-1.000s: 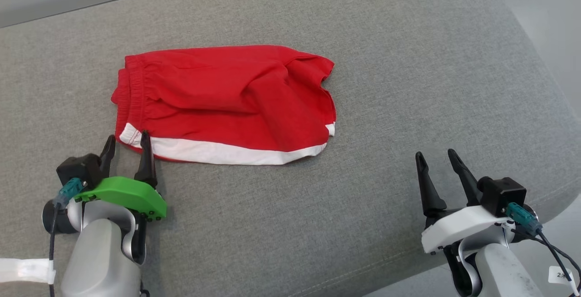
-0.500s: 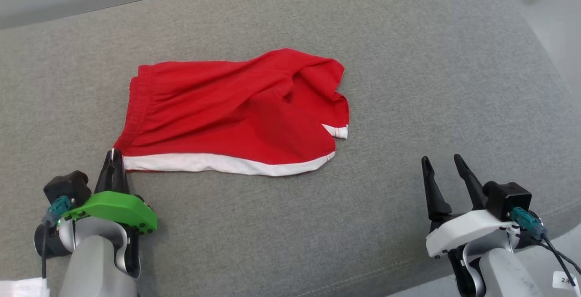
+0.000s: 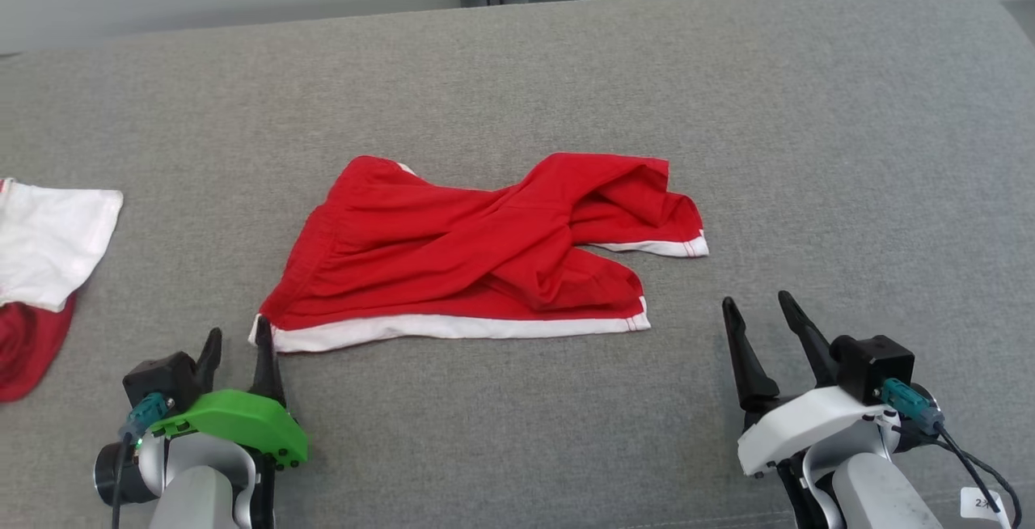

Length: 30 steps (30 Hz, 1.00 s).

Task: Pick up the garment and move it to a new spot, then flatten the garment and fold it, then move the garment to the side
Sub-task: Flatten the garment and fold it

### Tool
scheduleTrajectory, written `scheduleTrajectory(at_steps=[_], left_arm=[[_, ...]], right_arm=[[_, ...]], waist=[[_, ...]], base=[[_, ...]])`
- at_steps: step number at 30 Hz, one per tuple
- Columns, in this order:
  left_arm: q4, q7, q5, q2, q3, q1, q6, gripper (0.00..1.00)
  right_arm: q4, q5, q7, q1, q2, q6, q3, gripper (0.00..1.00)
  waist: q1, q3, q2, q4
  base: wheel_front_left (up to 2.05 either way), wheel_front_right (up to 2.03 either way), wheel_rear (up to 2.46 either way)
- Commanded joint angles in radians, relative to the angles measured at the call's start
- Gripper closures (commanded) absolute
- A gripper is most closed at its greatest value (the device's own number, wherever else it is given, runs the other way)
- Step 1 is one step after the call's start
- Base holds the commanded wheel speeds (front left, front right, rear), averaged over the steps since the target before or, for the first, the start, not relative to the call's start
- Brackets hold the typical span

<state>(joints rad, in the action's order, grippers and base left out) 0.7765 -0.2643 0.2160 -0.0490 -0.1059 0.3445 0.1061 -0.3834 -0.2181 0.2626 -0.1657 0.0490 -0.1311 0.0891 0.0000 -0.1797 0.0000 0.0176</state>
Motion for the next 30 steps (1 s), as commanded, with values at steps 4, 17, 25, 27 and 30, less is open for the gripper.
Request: scheduleTrajectory(at_steps=[4, 17, 25, 27, 30], left_arm=[[-0.045, 0.000, 0.023, -0.003, 0.030, -0.024, 0.007, 0.00], [-0.226, 0.000, 0.010, -0.003, 0.116, -0.164, -0.017, 0.00], [-0.316, 0.000, -0.005, -0.004, 0.140, -0.266, -0.030, 0.00], [-0.336, 0.000, -0.010, -0.004, 0.142, -0.294, -0.032, 0.00], [-0.371, 0.000, -0.025, -0.004, 0.136, -0.326, -0.033, 0.00]], right_arm=[[-0.009, 0.000, 0.003, 0.001, 0.003, 0.001, 0.014, 0.00], [-0.027, -0.003, 0.003, 0.052, 0.003, 0.001, 0.036, 0.00], [0.001, 0.022, 0.003, 0.103, 0.003, 0.001, 0.022, 0.00], [0.009, 0.021, 0.003, 0.112, 0.003, 0.001, 0.014, 0.00], [0.018, 0.028, 0.003, 0.124, 0.003, 0.001, 0.005, 0.00]], waist=[[0.0000, 0.040, 0.0000, -0.039], [0.0000, 0.131, 0.0000, -0.010], [0.0000, 0.184, 0.0000, -0.003], [0.0000, 0.195, 0.0000, -0.004], [0.0000, 0.215, 0.0000, -0.007]], base=[[0.00, 0.00, 0.00], [0.00, 0.00, 0.00], [0.00, 0.00, 0.00], [0.00, 0.00, 0.00], [0.00, 0.00, 0.00]])
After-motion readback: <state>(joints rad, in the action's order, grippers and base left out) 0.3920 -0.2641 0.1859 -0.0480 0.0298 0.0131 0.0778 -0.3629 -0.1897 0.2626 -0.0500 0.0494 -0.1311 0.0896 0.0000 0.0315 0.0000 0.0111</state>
